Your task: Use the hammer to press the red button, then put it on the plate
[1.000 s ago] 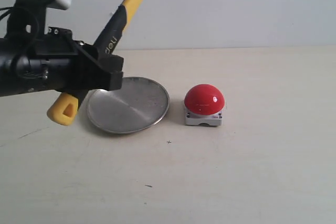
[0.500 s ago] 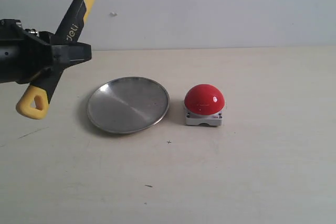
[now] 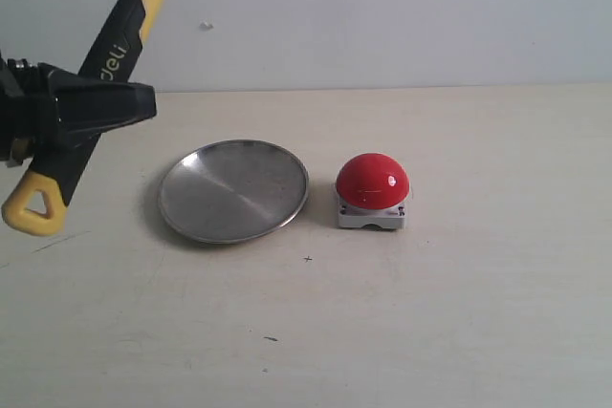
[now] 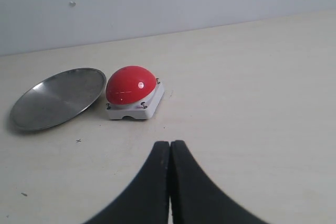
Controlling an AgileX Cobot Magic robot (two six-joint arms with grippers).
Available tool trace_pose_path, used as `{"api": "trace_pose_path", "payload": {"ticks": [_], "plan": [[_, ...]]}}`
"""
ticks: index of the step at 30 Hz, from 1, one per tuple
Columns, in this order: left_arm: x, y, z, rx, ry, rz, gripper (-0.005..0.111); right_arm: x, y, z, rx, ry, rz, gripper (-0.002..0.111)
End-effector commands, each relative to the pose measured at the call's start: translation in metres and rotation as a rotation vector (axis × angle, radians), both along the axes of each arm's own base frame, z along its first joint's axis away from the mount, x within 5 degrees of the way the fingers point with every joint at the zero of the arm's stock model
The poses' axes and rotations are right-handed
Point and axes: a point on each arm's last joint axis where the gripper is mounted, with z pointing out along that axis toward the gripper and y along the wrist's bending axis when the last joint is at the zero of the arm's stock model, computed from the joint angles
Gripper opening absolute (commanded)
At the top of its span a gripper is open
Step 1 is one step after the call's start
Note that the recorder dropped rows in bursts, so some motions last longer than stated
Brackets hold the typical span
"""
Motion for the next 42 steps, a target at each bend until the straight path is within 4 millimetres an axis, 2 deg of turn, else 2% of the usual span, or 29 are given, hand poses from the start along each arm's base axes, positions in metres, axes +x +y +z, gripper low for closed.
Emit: {"api": "trace_pose_path", "payload": {"ticks": [1,8,12,17,21,24,27,29,31,32,34,37,39,42], "plan": [[-0.006,-0.002,0.007,-0.061,-0.024,-0.032,0.000,0.000,0.000,-0.002,-0.009,0.002,0.005,0.000],[0.007,0.010,-0.004,0.006,0.062,0.178,0.000,0.000,0.000,-0.002,-0.009,0.002,0.005,0.000],[0.003,0.011,-0.013,0.036,0.061,0.172,0.000,0.000,0.000,-0.002,-0.009,0.002,0.005,0.000],[0.002,0.019,-0.027,0.169,0.020,0.238,0.000,0.000,0.000,-0.002,-0.009,0.002,0.005,0.000],[-0.001,0.020,-0.033,0.218,0.001,0.221,0.000,0.000,0.000,-0.002,-0.009,0.002,0.005,0.000],[-0.003,0.019,-0.035,0.235,0.023,0.191,0.000,0.000,0.000,-0.002,-0.009,0.002,0.005,0.000],[-0.013,0.003,-0.036,0.339,-0.004,0.024,0.000,0.000,0.000,-0.002,-0.009,0.002,0.005,0.000],[-0.011,-0.002,-0.035,0.411,0.035,0.065,0.000,0.000,0.000,-0.002,-0.009,0.002,0.005,0.000],[-0.006,-0.002,-0.035,0.479,0.069,0.229,0.000,0.000,0.000,-0.002,-0.009,0.002,0.005,0.000],[-0.003,-0.002,-0.035,0.481,0.070,0.327,0.000,0.000,0.000,-0.002,-0.009,0.002,0.005,0.000],[-0.003,-0.007,-0.034,0.449,0.041,0.399,0.000,0.000,0.000,-0.002,-0.006,0.002,0.006,0.000],[-0.013,-0.036,-0.031,0.217,-0.115,0.312,0.000,0.000,0.000,-0.002,-0.006,0.002,0.006,0.000],[-0.014,-0.045,-0.032,0.095,-0.092,0.253,0.000,0.000,0.000,-0.002,-0.006,0.002,0.006,0.000],[-0.003,-0.053,-0.042,0.074,-0.016,0.264,0.000,0.000,0.000,-0.002,-0.006,0.002,0.006,0.000]]}}
